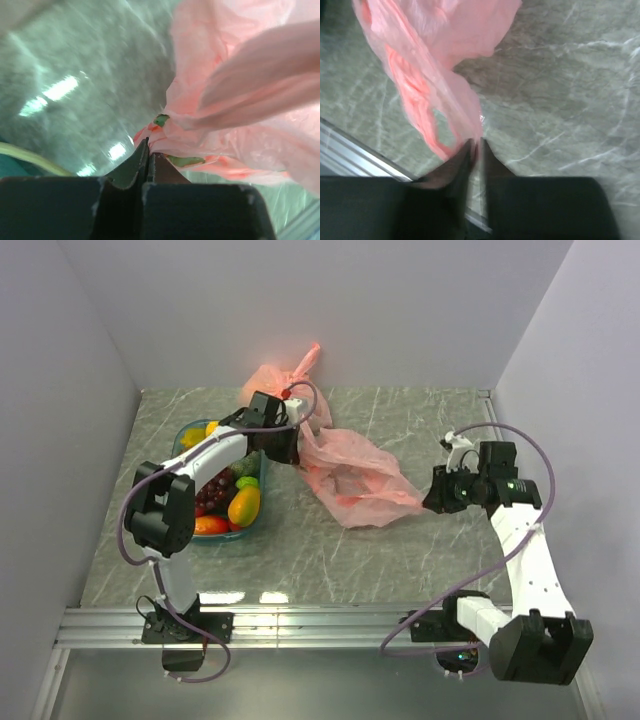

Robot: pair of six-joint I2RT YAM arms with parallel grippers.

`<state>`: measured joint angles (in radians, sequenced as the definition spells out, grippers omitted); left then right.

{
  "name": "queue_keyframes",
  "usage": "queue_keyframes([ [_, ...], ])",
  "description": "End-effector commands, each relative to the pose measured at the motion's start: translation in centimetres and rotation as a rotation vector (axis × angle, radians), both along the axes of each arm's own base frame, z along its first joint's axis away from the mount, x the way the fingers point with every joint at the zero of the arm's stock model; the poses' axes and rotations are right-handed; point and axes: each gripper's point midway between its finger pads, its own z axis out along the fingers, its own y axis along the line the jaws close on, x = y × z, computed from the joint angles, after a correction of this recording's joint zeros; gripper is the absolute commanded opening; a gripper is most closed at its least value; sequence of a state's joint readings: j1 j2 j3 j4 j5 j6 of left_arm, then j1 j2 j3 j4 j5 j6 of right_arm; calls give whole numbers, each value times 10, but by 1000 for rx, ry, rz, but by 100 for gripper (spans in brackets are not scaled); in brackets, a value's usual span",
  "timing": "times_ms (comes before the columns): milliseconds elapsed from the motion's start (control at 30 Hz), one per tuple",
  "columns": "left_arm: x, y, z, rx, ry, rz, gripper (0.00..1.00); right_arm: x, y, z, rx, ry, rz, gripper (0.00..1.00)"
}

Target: Place the fake fruits into the plastic bag and tie a complex knot

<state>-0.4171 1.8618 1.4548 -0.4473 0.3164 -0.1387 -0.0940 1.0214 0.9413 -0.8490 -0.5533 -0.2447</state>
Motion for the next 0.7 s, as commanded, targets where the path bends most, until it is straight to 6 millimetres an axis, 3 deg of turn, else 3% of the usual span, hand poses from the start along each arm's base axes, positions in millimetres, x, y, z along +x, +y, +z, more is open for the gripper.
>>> queue_keyframes([
  [0, -19, -26, 31, -19, -52, -198, 1, 15, -3, 18, -36, -13, 32, 47],
  [33, -24, -33, 32, -23, -65, -250, 1, 20, -1, 25, -20, -26, 31, 67],
  [100, -35, -52, 42, -35, -88, -333, 0, 37, 3, 46, -11, -119, 35, 77],
  [133, -40, -55, 40, -34, -73, -356, 1, 43, 3, 52, -31, -155, 37, 88],
  [233, -44, -66, 47, -54, -52, -397, 1, 65, 19, 73, -110, -282, 94, 89],
  [267, -46, -70, 49, -72, -41, -414, 1, 66, 37, 76, -110, -297, 153, 89],
  [333, -47, -74, 52, -86, -25, -436, 0, 71, 54, 85, -116, -346, 204, 90],
  [433, -45, -82, 61, -116, -23, -457, 1, 78, 79, 83, -169, -405, 276, 91],
  [500, -50, -84, 61, -129, 5, -489, 1, 86, 84, 71, -235, -414, 285, 93],
  [667, -59, -85, 66, -146, -10, -555, 2, 122, 81, 70, -308, -464, 187, 96],
])
